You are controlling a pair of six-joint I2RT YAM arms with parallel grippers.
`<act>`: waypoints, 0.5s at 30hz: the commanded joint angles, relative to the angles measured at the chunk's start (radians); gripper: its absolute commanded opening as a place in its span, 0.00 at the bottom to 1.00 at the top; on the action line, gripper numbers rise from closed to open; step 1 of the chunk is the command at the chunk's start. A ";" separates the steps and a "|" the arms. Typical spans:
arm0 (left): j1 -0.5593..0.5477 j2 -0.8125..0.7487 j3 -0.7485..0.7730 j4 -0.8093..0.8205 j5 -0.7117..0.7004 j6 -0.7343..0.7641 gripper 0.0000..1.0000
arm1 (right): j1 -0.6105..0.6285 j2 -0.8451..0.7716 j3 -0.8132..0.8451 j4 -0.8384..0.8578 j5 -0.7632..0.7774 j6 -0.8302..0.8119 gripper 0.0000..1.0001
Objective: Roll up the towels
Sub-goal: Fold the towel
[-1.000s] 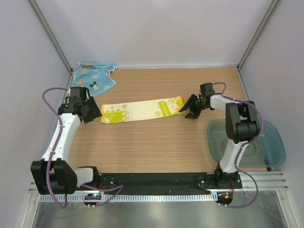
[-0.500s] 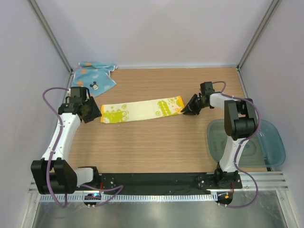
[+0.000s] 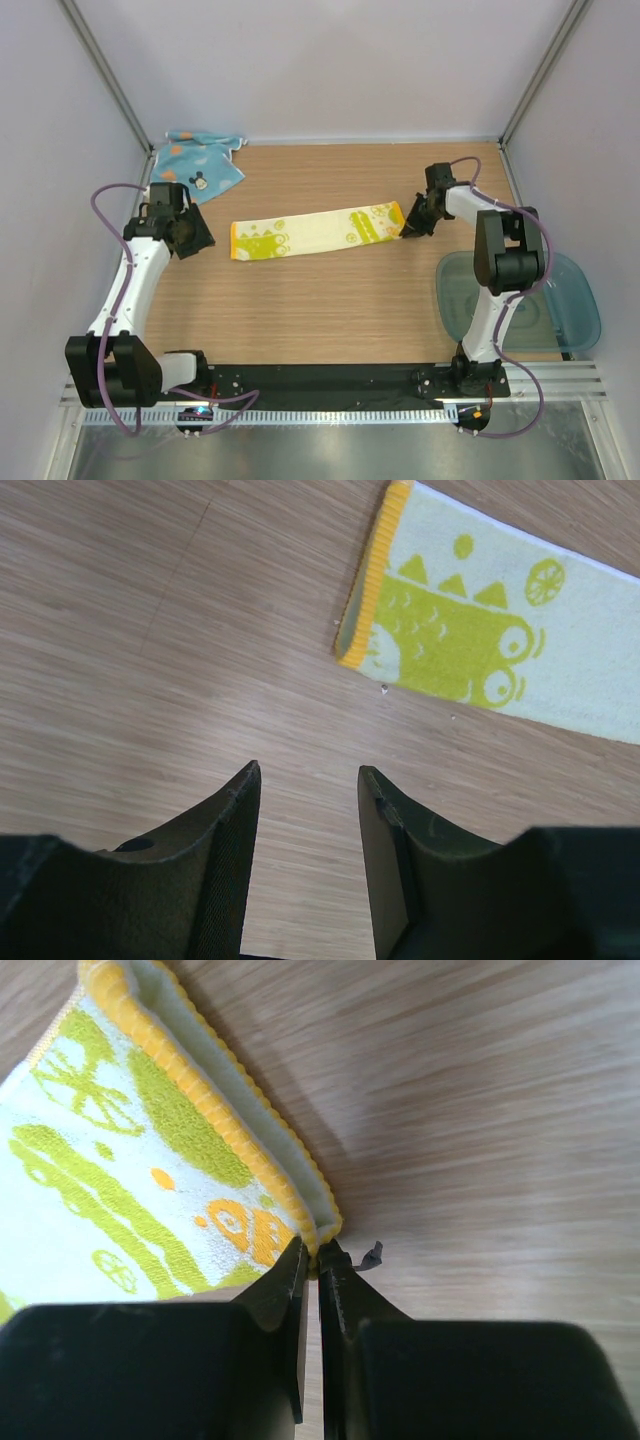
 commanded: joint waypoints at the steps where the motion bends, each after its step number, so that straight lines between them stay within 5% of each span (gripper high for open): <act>1: -0.004 0.008 0.017 0.034 0.006 0.019 0.45 | 0.003 -0.087 0.053 -0.118 0.149 -0.096 0.02; 15: -0.004 0.002 0.019 0.034 0.000 0.014 0.44 | 0.305 -0.089 0.303 -0.231 0.316 -0.152 0.01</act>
